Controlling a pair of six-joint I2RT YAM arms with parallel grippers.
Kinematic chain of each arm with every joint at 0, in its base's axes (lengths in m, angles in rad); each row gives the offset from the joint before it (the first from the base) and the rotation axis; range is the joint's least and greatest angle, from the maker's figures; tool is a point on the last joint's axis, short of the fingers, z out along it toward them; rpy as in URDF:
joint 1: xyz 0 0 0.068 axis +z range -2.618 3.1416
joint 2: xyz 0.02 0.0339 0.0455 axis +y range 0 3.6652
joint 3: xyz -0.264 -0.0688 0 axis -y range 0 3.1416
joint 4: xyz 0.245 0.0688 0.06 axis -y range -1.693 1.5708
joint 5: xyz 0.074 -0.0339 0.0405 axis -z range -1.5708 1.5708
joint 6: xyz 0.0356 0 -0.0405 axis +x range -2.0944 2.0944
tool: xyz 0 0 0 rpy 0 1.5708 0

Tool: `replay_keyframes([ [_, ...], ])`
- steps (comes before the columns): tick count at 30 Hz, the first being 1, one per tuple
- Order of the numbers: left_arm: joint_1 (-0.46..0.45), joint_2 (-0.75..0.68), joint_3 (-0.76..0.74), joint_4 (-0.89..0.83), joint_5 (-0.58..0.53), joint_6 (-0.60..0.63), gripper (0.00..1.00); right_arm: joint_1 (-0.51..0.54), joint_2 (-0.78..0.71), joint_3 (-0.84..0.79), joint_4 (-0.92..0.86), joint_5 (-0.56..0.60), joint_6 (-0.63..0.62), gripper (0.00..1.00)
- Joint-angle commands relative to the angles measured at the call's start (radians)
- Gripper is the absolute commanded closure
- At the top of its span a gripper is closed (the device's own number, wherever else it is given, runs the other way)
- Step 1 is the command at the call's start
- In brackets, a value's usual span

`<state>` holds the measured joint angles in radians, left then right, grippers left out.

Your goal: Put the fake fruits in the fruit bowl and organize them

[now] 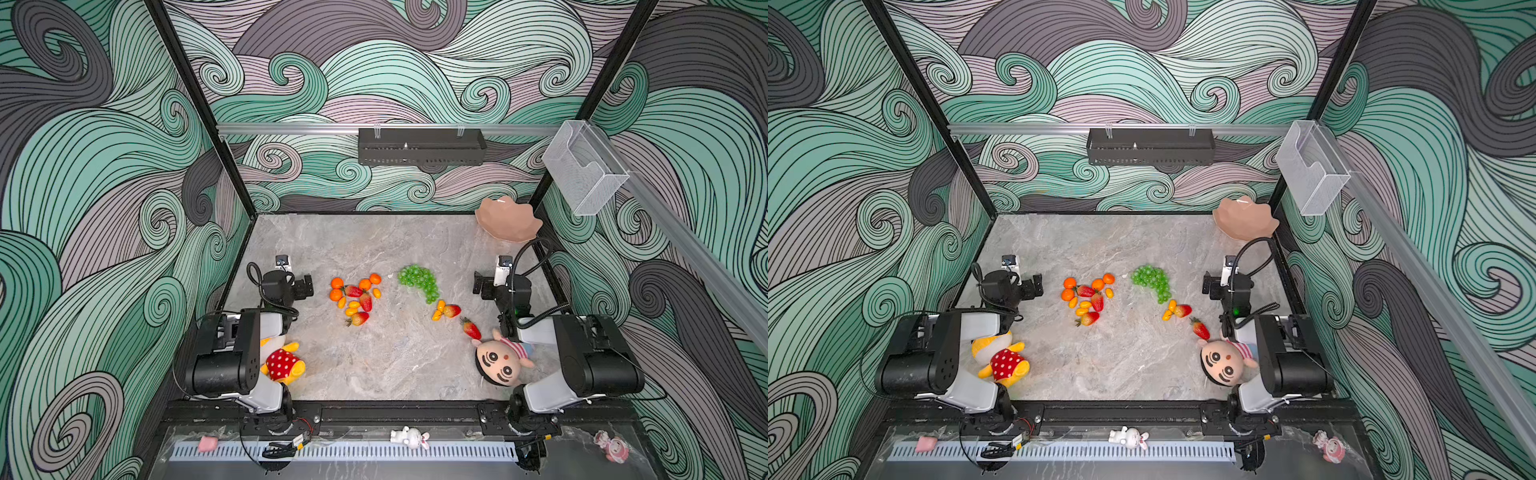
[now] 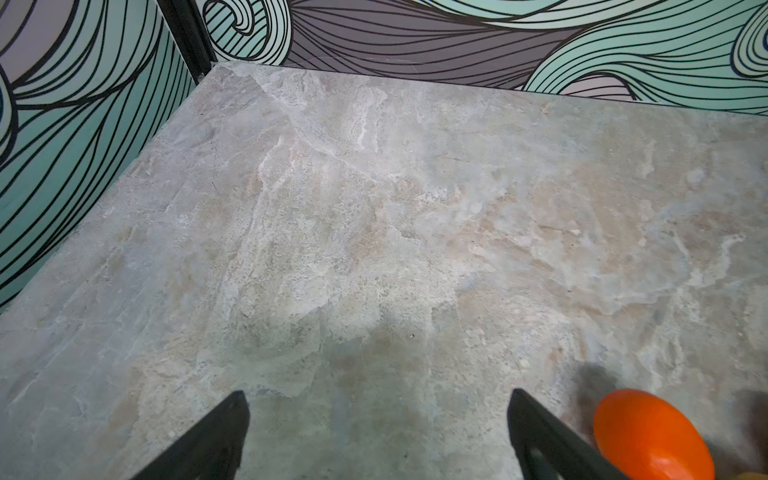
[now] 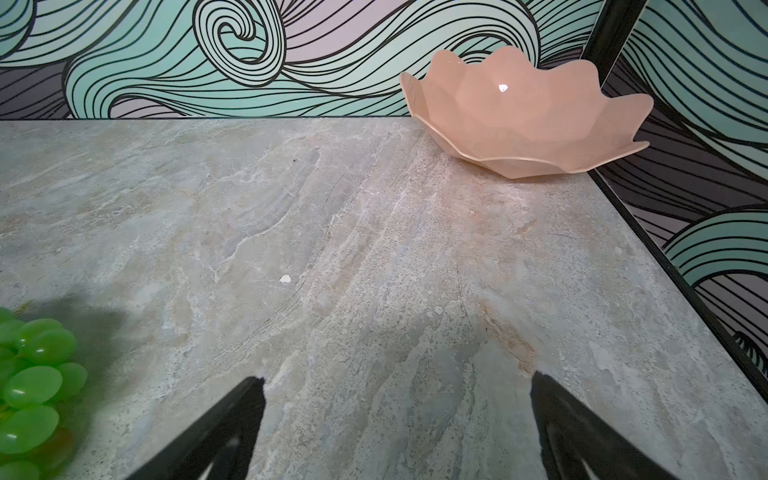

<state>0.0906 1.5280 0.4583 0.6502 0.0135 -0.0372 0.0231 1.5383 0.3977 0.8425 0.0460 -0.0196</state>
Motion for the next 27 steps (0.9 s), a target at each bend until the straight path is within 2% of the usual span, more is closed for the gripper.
replay_keyframes([
  [1, 0.003, 0.000, 0.017, 0.007, 0.017, -0.001, 0.01, -0.002, 0.000, 0.010, 0.001, -0.008, -0.008, 0.00],
  [27, 0.008, 0.001, 0.016, 0.012, 0.030, 0.002, 0.01, -0.005, 0.003, 0.012, -0.002, -0.016, -0.008, 0.00],
])
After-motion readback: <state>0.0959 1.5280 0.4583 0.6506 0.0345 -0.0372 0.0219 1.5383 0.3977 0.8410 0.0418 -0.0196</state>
